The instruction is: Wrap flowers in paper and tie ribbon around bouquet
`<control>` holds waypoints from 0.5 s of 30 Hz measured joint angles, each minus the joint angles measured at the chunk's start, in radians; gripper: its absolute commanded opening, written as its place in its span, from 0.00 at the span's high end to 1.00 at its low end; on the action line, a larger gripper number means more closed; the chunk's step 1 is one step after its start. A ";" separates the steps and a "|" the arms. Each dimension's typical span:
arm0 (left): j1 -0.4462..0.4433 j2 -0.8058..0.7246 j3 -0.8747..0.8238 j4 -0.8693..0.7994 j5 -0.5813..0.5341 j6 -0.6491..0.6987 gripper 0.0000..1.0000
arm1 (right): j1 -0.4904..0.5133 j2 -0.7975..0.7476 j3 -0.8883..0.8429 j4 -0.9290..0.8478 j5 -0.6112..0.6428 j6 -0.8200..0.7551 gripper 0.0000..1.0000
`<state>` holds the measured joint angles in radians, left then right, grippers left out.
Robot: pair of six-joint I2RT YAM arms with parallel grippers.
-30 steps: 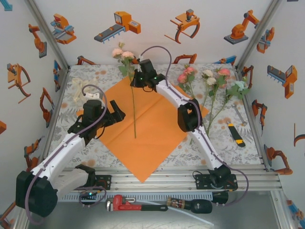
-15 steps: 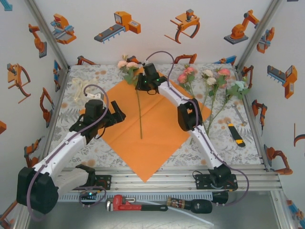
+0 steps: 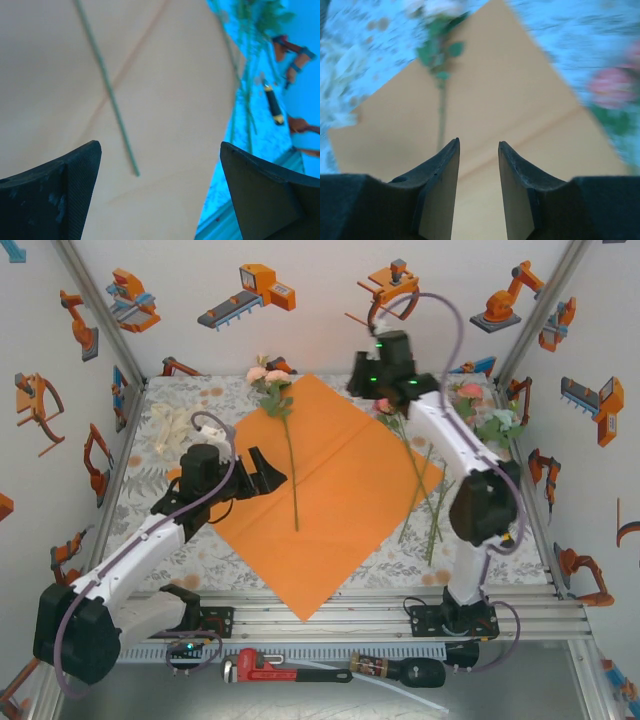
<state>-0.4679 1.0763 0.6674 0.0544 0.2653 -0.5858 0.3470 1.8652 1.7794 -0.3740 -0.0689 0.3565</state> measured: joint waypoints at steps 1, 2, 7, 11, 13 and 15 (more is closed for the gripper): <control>-0.021 0.011 0.002 0.019 0.023 0.009 0.06 | -0.050 -0.041 -0.058 0.002 0.016 -0.009 0.62; -0.044 0.024 0.006 0.032 0.042 0.019 0.05 | -0.103 -0.071 -0.117 0.003 0.039 -0.014 0.63; -0.121 0.074 0.029 0.068 0.091 0.061 0.05 | -0.296 -0.064 -0.330 -0.039 0.113 -0.013 0.64; -0.128 0.091 0.039 0.082 0.101 0.078 0.04 | -0.343 0.023 -0.369 -0.072 0.116 -0.012 0.64; -0.128 0.092 0.039 0.087 0.114 0.089 0.04 | -0.344 0.063 -0.368 -0.071 0.114 -0.012 0.64; -0.130 0.092 0.039 0.089 0.128 0.102 0.03 | -0.343 0.098 -0.362 -0.072 0.109 -0.009 0.65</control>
<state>-0.5983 1.1683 0.7067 0.1432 0.3931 -0.4835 0.0044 1.9633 1.4170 -0.4458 0.0402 0.3473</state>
